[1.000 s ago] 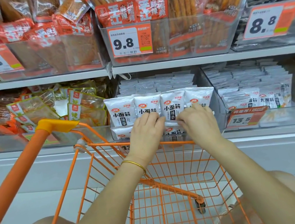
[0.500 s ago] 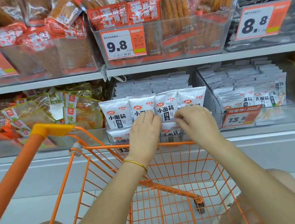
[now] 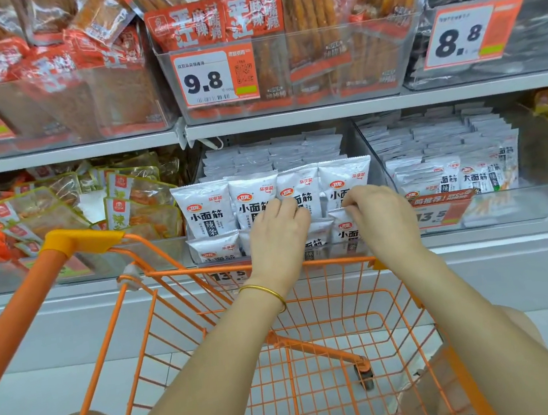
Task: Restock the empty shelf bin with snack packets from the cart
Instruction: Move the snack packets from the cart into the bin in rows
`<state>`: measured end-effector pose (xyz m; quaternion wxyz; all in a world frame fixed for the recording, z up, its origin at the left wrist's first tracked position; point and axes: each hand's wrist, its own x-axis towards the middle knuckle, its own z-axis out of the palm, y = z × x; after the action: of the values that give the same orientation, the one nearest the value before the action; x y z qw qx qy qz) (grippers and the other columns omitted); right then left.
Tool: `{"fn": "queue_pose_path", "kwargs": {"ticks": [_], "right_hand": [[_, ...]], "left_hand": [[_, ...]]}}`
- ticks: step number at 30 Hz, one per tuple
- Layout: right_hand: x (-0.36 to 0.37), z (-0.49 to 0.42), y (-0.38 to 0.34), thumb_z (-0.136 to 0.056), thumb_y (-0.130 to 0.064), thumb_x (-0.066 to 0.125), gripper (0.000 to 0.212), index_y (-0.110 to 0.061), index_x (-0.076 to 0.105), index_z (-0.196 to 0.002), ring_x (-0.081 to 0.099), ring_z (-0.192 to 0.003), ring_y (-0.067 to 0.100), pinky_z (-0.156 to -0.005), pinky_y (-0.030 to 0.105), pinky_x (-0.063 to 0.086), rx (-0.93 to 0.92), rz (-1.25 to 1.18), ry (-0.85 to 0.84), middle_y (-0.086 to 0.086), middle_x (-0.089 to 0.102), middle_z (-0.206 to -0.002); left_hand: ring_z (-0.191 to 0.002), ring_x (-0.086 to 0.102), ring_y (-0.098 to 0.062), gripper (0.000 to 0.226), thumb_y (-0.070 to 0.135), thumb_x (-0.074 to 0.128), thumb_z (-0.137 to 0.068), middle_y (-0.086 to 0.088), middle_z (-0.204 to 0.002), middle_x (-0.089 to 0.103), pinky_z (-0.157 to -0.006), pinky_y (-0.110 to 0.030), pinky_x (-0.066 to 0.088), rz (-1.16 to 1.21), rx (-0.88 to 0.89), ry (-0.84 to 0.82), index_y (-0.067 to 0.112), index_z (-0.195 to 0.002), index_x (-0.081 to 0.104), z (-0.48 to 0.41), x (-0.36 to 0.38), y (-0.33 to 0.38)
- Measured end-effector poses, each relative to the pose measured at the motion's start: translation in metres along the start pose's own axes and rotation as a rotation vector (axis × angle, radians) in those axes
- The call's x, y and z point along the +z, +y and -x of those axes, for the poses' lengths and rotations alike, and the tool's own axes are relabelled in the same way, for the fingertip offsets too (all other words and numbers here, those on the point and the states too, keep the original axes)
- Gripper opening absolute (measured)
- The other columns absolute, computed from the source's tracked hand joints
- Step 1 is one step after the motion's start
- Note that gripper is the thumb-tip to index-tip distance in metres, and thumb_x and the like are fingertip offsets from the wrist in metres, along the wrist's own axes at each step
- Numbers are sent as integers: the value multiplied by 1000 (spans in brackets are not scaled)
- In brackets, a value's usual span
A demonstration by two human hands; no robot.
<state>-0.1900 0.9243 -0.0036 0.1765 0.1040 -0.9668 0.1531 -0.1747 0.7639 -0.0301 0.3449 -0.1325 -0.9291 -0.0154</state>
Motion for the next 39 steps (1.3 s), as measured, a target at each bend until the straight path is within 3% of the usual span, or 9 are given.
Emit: {"fn": "queue_pose_path", "kwargs": {"ticks": [5,8,12,15,19,23,27,31,39], "right_hand": [[7,1,-1,-91,-7,51,19,-14,64,-104,56,-96,28,-71,34,42,15,40,-2,5,67,-101],[3,3,1,-88,-6,52,21,-14,65,-103,56,-96,29,-74,36,42,-9,16,54,5,67,-101],[-9,-6,-2,-88,-8,53,33,-11,58,-120,50,-111,32,-88,41,42,26,-133,239,10,57,-120],[-12,-26,-2,-95,-11,46,43,-8,42,-138,39,-127,32,-101,42,36,55,-147,170,12,42,-141],[-10,-38,1,-98,-12,40,29,-9,48,-126,50,-113,34,-91,48,44,123,-208,55,13,45,-131],[-9,-34,-1,-99,-13,38,21,-8,48,-117,52,-98,35,-80,48,46,185,-287,81,14,47,-121],[-8,-32,-2,-100,-12,35,21,-7,46,-118,52,-93,35,-71,39,41,171,-282,91,15,48,-119],[-6,-32,-2,-101,-13,35,23,-8,44,-121,53,-93,34,-69,36,38,166,-287,83,15,48,-121],[-5,-30,0,-96,0,35,27,-9,42,-120,52,-95,35,-75,40,42,179,-319,54,15,46,-122]], "left_hand": [[-69,50,-24,25,2,81,-61,-6,-73,56,-58,-32,41,4,-1,13,11,-72,60,-1,6,1],[-73,47,-23,25,3,81,-62,-5,-78,57,-61,-30,39,7,27,118,12,-77,63,-1,4,0],[-105,46,-24,28,10,68,-78,-7,-111,63,-88,-37,35,-74,-38,324,13,-106,66,-15,-9,-2],[-119,44,-26,27,22,63,-81,-9,-123,59,-101,-44,30,-187,-117,253,12,-106,66,-33,-11,-10],[-105,56,-30,24,9,80,-62,-8,-107,63,-97,-47,38,-186,-148,126,13,-82,66,-45,-7,-16],[-85,54,-28,32,3,79,-56,-5,-87,59,-85,-38,31,-122,-192,133,17,-79,62,-48,-4,-14],[-78,51,-28,31,1,77,-57,-5,-80,55,-81,-39,39,-95,-188,154,17,-78,60,-48,-3,-12],[-78,51,-28,35,1,78,-55,-5,-80,55,-82,-37,29,-114,-177,150,18,-80,59,-49,-1,-15],[-76,47,-28,38,-10,64,-52,-7,-78,52,-81,-37,30,-55,-226,163,15,-81,58,-49,-3,-12]]}}
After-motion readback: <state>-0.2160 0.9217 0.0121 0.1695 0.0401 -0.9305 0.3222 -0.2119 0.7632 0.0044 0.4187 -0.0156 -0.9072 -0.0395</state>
